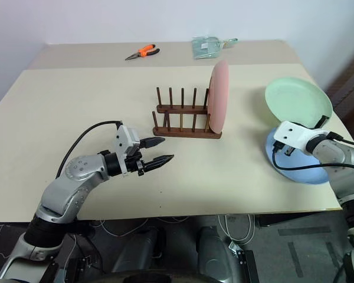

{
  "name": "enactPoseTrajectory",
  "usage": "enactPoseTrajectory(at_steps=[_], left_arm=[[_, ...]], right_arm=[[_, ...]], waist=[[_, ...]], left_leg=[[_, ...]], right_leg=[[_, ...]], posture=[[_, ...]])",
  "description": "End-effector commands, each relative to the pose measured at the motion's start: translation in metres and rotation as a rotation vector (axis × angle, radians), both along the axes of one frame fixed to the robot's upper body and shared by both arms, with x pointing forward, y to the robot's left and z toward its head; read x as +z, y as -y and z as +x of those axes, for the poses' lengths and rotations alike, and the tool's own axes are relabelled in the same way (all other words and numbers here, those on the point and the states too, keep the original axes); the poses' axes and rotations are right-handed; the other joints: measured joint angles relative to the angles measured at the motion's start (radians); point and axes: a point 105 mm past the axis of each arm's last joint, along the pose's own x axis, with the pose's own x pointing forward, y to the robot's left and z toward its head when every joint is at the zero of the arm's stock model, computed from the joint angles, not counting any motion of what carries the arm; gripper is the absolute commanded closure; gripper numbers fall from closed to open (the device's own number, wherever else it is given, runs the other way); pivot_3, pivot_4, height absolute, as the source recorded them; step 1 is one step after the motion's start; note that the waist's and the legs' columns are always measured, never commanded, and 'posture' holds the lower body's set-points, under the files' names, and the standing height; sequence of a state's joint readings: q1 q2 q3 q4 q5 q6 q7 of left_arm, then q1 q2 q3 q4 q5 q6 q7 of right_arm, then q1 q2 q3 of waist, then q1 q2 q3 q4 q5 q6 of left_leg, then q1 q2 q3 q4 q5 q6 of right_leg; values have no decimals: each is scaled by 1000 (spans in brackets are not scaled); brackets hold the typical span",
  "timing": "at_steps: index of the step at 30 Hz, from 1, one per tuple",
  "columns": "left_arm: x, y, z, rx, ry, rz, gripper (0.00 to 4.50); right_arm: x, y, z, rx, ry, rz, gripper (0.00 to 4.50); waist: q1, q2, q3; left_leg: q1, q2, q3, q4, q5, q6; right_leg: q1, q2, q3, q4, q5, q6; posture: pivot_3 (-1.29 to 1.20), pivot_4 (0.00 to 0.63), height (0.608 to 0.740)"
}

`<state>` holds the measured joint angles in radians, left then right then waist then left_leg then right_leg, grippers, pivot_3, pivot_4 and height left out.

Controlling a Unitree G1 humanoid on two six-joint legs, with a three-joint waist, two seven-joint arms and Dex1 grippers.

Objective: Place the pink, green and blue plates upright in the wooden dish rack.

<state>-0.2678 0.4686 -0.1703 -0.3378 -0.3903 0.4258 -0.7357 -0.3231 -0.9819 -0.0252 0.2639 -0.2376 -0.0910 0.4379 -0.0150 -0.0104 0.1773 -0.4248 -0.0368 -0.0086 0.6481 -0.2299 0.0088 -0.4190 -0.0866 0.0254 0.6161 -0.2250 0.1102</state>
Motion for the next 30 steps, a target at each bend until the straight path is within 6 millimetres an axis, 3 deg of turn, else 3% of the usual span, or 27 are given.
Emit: enactPoseTrajectory(at_steps=[1, 2, 4, 9, 14, 18, 23, 30], left_arm=[[13, -15, 9, 82, 80, -23, 1473], [12, -20, 12, 109, 90, -19, 1473], [9, -29, 16, 150, 109, -7, 1473], [4, -49, 31, 275, 153, -16, 1473], [2, -62, 37, 354, 201, -15, 1473], [-3, -69, 37, 401, 209, -20, 1473], [-8, -70, 31, 403, 197, -19, 1473], [-13, -63, 24, 350, 144, -34, 1473]], right_arm=[[119, -45, -8, 159, 426, 439, 4426], [147, -63, -20, 269, 499, 648, 4426], [173, -90, -40, 462, 497, 923, 4426], [187, -141, -80, 819, 285, 1335, 4426], [162, -191, -86, 902, 33, 1590, 4426], [131, -216, -71, 770, -59, 1683, 4426], [111, -228, -60, 668, -101, 1724, 4426], [91, -222, -41, 518, -86, 1664, 4426]], waist=[[-4, 0, 0], [-7, 2, 1], [-3, 3, 2], [27, -2, -1], [24, -1, 0], [18, 0, -1], [14, 0, -1], [4, 0, -1]], left_leg=[[0, 0, 0, 0, 0, 0], [0, 1, 0, 0, 0, 0], [1, 2, 0, 0, 0, 0], [0, 2, -11, -1, -1, 0], [-1, -1, -10, -1, -1, 0], [-2, 0, -9, -3, -1, 0], [-3, -1, -7, -2, -1, 0], [-3, -1, -6, -2, -1, 0]], right_leg=[[0, 1, 0, 0, 0, 0], [0, 1, 0, 0, 0, 0], [0, 3, 2, 2, 2, 3], [5, 2, -7, -2, 2, 3], [4, -6, -6, -2, 0, -1], [-1, -6, -5, 0, 0, -1], [-3, -6, -4, 1, 0, -1], [-3, -6, -4, 1, 0, -1]], posture=[[0, 150, 738], [0, 150, 738], [0, 150, 738], [0, 150, 738], [0, 150, 738], [0, 150, 738], [0, 150, 738], [0, 150, 738]])
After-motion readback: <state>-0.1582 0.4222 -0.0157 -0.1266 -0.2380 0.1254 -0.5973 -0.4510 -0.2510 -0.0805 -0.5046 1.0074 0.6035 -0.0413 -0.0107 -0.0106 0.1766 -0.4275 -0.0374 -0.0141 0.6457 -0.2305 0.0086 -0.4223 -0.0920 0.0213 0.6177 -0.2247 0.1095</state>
